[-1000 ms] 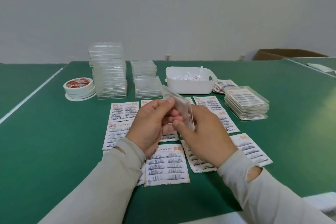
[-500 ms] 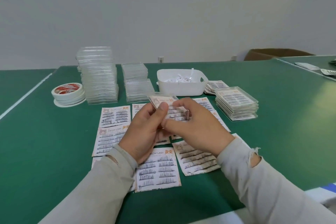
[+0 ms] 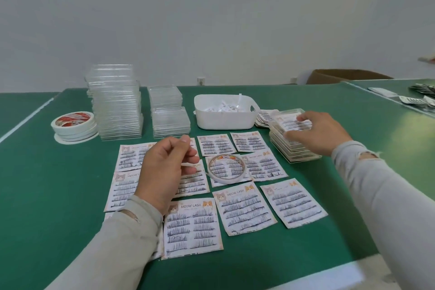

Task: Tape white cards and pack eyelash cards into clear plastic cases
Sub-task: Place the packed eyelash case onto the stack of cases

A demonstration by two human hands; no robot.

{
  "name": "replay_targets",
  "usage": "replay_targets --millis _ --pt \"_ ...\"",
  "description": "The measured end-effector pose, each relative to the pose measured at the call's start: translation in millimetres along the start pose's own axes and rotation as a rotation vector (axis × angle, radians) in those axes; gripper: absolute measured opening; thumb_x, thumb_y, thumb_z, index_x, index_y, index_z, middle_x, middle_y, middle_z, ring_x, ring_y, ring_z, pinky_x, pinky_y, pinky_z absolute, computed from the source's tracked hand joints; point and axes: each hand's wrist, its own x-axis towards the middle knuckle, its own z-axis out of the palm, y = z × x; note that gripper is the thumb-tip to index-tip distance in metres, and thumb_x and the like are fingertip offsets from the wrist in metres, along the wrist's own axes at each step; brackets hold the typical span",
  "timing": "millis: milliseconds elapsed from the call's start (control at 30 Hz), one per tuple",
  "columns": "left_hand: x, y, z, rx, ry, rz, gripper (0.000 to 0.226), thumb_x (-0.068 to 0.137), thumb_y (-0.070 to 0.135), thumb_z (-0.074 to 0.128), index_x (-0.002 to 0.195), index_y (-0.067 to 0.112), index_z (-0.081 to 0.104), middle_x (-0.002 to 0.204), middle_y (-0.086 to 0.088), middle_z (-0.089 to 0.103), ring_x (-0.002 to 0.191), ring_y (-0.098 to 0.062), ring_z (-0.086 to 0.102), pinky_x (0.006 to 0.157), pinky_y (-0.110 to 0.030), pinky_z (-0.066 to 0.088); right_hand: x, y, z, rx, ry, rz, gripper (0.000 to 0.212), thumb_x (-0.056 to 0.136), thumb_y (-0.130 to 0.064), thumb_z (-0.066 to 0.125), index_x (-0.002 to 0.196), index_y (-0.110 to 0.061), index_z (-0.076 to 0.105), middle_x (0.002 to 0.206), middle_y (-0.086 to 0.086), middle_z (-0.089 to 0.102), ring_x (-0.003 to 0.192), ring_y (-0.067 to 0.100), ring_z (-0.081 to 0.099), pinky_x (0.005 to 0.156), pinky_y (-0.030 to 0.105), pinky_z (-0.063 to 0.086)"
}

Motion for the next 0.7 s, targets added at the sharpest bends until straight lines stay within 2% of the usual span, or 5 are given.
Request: replay_targets --millis 200,467,567,633,700 --pt "-1 2 0 0.004 -0.002 -0.022 0.032 0.099 0.035 0.062 0.069 0.026 0.071 0.073 0.001 0.071 0.063 -0.014 0.066 0.064 -0.034 0.059 2 2 10 -0.014 -0.054 0.022 0.056 0.081 -0.052 0.075 0.129 -0.029 0.059 0.132 0.006 0.058 0.101 0.028 0.061 0.081 0.037 0.051" --pt "-3 3 2 -0.017 -0.007 -0.013 0.033 0.099 0.032 0.063 0.068 0.024 0.070 0.073 0.001 0.071 0.062 -0.013 0.065 0.057 -0.027 0.058 -8 -1 5 -0.088 -0.071 0.040 0.063 0.083 -0.057 0.072 0.135 -0.027 0.055 0.143 0.009 0.055 0.121 0.034 0.056 0.101 0.047 0.049" --pt "-3 4 1 -0.024 0.008 -0.003 0.034 0.100 0.030 0.062 0.067 0.023 0.069 0.072 0.001 0.070 0.061 -0.013 0.064 0.056 -0.027 0.057 -18 -12 5 -0.146 0.074 -0.041 0.073 0.083 -0.071 0.063 0.138 -0.024 0.056 0.144 0.007 0.056 0.131 0.033 0.050 0.107 0.049 0.042" --pt "-1 7 -2 -0.046 0.069 0.032 0.033 0.101 0.029 0.060 0.070 0.023 0.068 0.071 0.002 0.069 0.061 -0.012 0.063 0.054 -0.024 0.055 -29 -30 11 -0.055 0.211 -0.161 0.065 0.086 -0.067 0.062 0.133 -0.024 0.059 0.139 0.003 0.058 0.128 0.028 0.050 0.103 0.047 0.042" --pt "4 12 -8 -0.079 0.189 0.086 0.029 0.103 0.027 0.056 0.076 0.021 0.065 0.071 0.003 0.069 0.060 -0.011 0.062 0.052 -0.022 0.053 -40 -55 23 0.126 0.206 -0.284 0.051 0.088 -0.060 0.064 0.126 -0.028 0.061 0.127 -0.006 0.062 0.116 0.018 0.057 0.094 0.040 0.047"
